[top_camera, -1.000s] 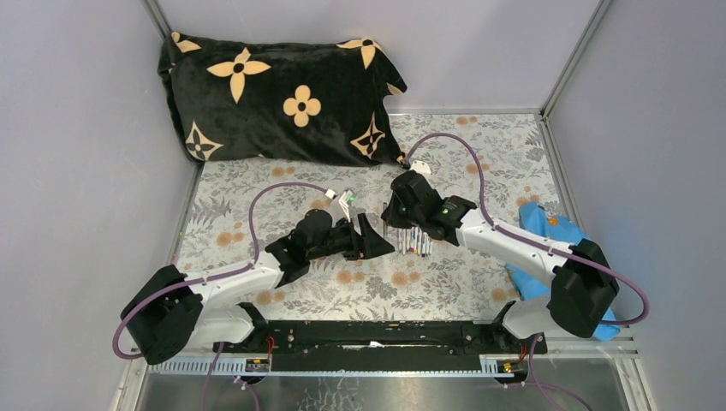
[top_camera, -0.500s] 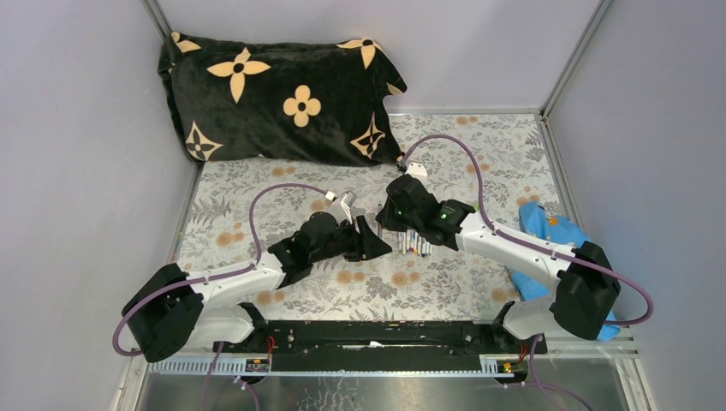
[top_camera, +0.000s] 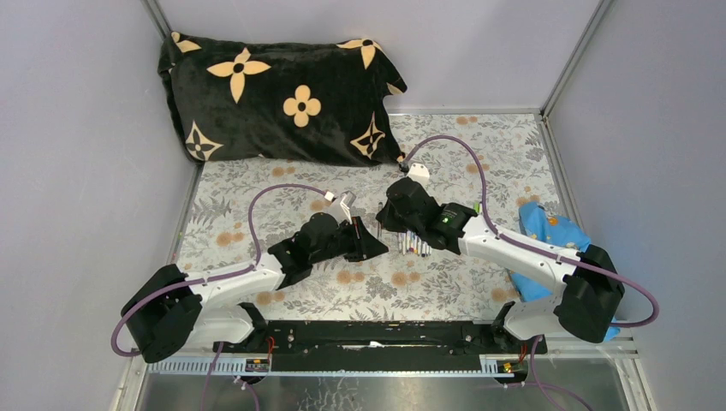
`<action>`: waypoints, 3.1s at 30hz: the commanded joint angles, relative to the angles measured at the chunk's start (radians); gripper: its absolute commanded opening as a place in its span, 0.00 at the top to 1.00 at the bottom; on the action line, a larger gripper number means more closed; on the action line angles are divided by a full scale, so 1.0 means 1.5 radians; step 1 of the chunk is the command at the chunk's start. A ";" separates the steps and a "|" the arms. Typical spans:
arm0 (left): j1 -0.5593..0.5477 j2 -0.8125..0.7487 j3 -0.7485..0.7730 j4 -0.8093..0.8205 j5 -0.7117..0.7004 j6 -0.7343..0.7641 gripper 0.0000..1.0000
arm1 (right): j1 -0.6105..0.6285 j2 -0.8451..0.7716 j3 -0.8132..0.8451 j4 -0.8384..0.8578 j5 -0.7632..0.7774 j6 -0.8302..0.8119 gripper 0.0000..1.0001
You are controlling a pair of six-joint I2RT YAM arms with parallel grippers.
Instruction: Open the pen caps
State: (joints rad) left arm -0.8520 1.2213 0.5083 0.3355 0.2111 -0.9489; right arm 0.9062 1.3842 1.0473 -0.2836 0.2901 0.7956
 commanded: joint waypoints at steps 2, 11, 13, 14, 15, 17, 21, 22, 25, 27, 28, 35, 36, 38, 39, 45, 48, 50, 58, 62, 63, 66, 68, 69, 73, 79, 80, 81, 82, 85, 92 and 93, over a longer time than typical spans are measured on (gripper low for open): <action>-0.009 -0.027 0.004 0.029 0.004 0.007 1.00 | 0.015 -0.023 -0.025 0.022 0.015 0.015 1.00; -0.010 -0.031 0.019 0.020 0.017 -0.003 1.00 | 0.047 -0.012 -0.048 0.037 0.024 0.014 0.80; -0.010 -0.033 0.018 0.020 0.018 -0.004 1.00 | 0.050 -0.008 -0.048 0.036 0.026 0.013 0.80; -0.011 -0.034 0.017 0.020 0.018 -0.005 1.00 | 0.050 -0.008 -0.048 0.036 0.029 0.014 0.80; -0.010 -0.035 0.017 0.020 0.018 -0.004 1.00 | 0.051 -0.008 -0.049 0.036 0.030 0.015 0.79; -0.010 -0.038 0.018 0.015 0.015 -0.004 1.00 | 0.051 -0.006 -0.051 0.035 0.032 0.016 0.79; -0.010 -0.046 0.020 0.004 0.007 0.000 1.00 | 0.052 -0.008 -0.060 0.038 0.032 0.018 0.77; -0.011 -0.046 0.020 0.002 0.007 0.001 1.00 | 0.052 -0.008 -0.062 0.038 0.033 0.018 0.77; -0.010 -0.045 0.020 -0.002 0.004 0.004 1.00 | 0.052 -0.008 -0.067 0.039 0.031 0.020 0.76; -0.010 -0.046 0.019 -0.002 0.003 0.006 1.00 | 0.052 -0.007 -0.070 0.040 0.031 0.021 0.76; -0.010 -0.046 0.018 -0.003 0.004 0.006 1.00 | 0.052 -0.006 -0.070 0.042 0.031 0.021 0.76; -0.010 -0.058 0.017 -0.020 -0.004 0.023 1.00 | 0.052 -0.001 -0.079 0.048 0.025 0.027 0.75; -0.010 -0.060 0.016 -0.022 -0.004 0.025 1.00 | 0.052 -0.003 -0.083 0.053 0.023 0.030 0.75; -0.010 -0.059 0.016 -0.026 -0.005 0.030 1.00 | 0.052 -0.005 -0.086 0.056 0.020 0.033 0.75; -0.010 -0.059 0.015 -0.026 -0.005 0.033 1.00 | 0.052 -0.006 -0.088 0.057 0.018 0.034 0.75; -0.010 -0.060 0.006 -0.029 -0.010 0.045 1.00 | 0.052 -0.006 -0.094 0.065 0.013 0.041 0.79; -0.010 -0.062 0.003 -0.033 -0.015 0.051 1.00 | 0.052 -0.002 -0.090 0.064 0.016 0.041 0.97; -0.010 -0.067 -0.001 -0.040 -0.024 0.051 1.00 | 0.052 -0.004 -0.093 0.069 0.023 0.041 1.00; -0.016 -0.107 -0.039 -0.091 -0.098 0.004 1.00 | 0.052 -0.037 -0.135 0.157 0.107 0.014 1.00; -0.033 -0.113 -0.071 -0.094 -0.122 -0.010 1.00 | 0.052 -0.036 -0.110 0.173 0.147 -0.023 1.00; -0.038 -0.114 -0.076 -0.095 -0.127 -0.012 1.00 | 0.052 -0.036 -0.100 0.173 0.159 -0.031 1.00; -0.056 -0.120 -0.088 -0.111 -0.147 -0.018 1.00 | 0.049 -0.047 -0.085 0.182 0.193 -0.047 1.00; -0.066 -0.124 -0.094 -0.118 -0.168 -0.021 1.00 | 0.043 -0.054 -0.079 0.182 0.205 -0.055 1.00; -0.070 -0.125 -0.095 -0.121 -0.174 -0.021 1.00 | 0.040 -0.057 -0.078 0.200 0.209 -0.057 1.00; -0.090 -0.122 -0.102 -0.133 -0.197 -0.024 1.00 | 0.014 -0.061 -0.071 0.217 0.204 -0.070 1.00; -0.117 -0.102 -0.116 -0.136 -0.224 -0.037 1.00 | -0.031 -0.070 -0.061 0.229 0.178 -0.082 1.00; -0.121 -0.096 -0.117 -0.135 -0.228 -0.040 1.00 | -0.038 -0.069 -0.057 0.231 0.171 -0.084 1.00; -0.126 -0.091 -0.117 -0.134 -0.234 -0.043 1.00 | -0.044 -0.068 -0.054 0.232 0.165 -0.087 1.00; -0.132 -0.085 -0.120 -0.133 -0.238 -0.045 1.00 | -0.048 -0.068 -0.051 0.232 0.162 -0.089 1.00; -0.148 -0.068 -0.126 -0.129 -0.255 -0.057 1.00 | -0.063 -0.068 -0.044 0.235 0.148 -0.096 1.00; -0.175 -0.028 -0.140 -0.113 -0.273 -0.080 1.00 | -0.098 -0.072 -0.024 0.235 0.121 -0.112 1.00; -0.178 -0.023 -0.140 -0.112 -0.275 -0.083 1.00 | -0.102 -0.073 -0.021 0.236 0.118 -0.114 1.00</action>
State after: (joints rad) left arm -1.0687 1.1408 0.3779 0.3977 -0.2291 -1.0386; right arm 0.8806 1.3365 0.9024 -0.0822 0.2024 0.7170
